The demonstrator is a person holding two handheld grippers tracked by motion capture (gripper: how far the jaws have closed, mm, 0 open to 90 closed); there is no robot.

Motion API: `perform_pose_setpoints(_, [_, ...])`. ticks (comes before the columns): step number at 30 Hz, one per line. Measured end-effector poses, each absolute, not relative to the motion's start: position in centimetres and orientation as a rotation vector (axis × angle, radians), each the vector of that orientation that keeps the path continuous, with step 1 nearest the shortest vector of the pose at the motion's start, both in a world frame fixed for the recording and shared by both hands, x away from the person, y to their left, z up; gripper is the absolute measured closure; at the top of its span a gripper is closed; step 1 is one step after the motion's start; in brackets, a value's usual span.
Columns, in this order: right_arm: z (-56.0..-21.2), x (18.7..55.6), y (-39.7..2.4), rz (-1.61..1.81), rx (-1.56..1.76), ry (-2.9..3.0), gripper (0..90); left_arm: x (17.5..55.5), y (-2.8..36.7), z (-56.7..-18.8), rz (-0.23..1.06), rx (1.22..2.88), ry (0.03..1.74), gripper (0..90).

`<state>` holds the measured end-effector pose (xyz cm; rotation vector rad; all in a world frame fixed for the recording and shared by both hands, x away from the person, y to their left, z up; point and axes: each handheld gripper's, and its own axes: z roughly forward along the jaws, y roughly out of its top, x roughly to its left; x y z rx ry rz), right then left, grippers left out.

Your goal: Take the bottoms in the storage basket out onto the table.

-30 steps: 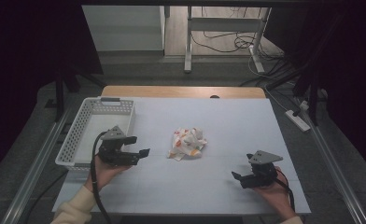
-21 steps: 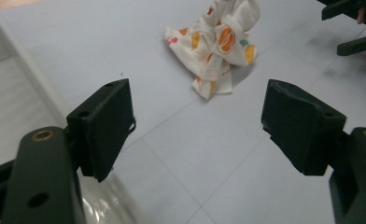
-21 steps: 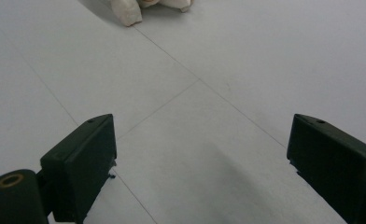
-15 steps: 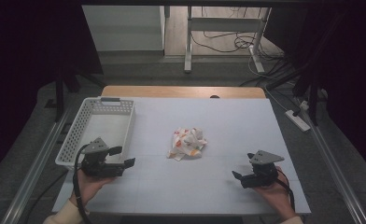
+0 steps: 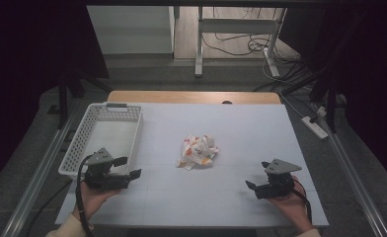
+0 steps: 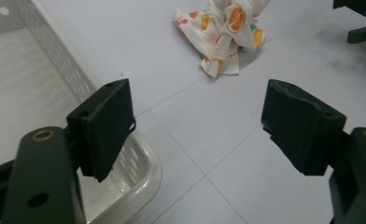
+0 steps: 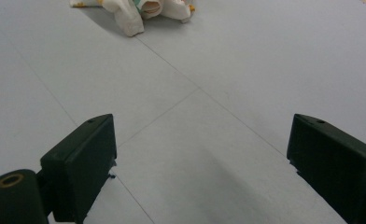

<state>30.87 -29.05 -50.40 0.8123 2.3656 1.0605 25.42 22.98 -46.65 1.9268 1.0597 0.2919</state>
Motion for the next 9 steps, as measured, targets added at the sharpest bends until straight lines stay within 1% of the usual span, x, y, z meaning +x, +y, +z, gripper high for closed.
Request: perform_pose_setpoints(9, [-50.35, 30.86, -29.09, 1.074, 0.809, 2.363, 8.2, 25.41, 23.01, -46.60, 0.295, 1.928, 1.062, 23.8])
